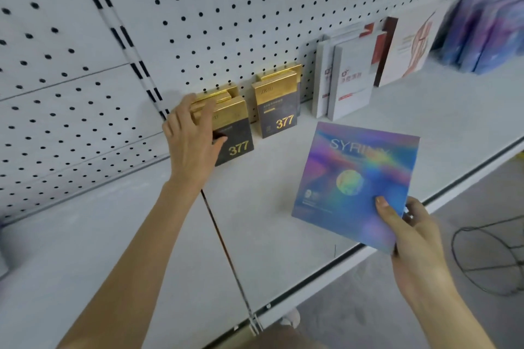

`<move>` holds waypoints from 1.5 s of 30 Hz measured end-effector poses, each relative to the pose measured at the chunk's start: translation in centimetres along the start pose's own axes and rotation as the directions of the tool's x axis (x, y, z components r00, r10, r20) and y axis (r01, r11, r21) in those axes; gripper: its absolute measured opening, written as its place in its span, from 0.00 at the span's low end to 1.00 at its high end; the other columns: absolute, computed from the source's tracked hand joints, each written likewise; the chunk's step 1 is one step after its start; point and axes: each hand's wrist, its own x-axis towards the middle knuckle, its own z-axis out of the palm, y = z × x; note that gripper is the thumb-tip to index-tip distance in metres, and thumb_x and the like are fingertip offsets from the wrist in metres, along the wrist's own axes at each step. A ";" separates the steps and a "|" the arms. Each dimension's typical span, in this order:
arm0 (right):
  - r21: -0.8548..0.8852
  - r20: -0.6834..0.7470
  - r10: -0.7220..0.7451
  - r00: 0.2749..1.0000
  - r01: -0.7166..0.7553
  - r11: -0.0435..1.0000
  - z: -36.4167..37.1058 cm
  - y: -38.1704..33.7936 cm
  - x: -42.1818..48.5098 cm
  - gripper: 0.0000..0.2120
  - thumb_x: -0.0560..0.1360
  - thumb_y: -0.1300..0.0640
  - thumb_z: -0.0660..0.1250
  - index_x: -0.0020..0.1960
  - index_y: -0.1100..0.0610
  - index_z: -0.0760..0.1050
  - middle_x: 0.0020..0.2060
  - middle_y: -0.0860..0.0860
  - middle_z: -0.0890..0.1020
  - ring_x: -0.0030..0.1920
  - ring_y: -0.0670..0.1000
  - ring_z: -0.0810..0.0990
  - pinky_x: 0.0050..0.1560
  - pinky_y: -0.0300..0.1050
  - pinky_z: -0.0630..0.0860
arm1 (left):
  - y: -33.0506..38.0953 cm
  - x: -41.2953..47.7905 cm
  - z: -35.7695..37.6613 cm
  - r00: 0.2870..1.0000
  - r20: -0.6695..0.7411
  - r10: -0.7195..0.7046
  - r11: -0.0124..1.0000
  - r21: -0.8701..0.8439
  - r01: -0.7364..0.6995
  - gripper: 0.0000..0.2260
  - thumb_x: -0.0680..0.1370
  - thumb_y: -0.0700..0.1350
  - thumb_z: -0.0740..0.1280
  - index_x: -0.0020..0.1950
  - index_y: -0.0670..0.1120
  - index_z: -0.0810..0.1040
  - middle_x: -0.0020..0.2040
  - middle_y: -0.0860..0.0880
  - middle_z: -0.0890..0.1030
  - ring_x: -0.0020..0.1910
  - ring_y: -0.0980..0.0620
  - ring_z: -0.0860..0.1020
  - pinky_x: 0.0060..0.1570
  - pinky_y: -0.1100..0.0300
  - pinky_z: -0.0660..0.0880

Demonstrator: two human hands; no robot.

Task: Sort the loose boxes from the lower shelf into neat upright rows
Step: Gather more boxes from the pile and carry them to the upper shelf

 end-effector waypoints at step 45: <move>-0.284 0.189 -0.182 0.965 0.231 0.931 -39.7 -15.4 40.8 0.11 0.73 0.68 0.70 0.50 0.53 0.77 0.37 0.43 0.83 0.35 0.39 0.78 0.36 0.30 0.72 | 64.1 3.4 13.9 0.802 0.585 -0.121 0.288 -0.753 0.592 0.12 0.67 0.38 0.77 0.46 0.44 0.77 0.39 0.55 0.84 0.36 0.55 0.82 0.35 0.66 0.76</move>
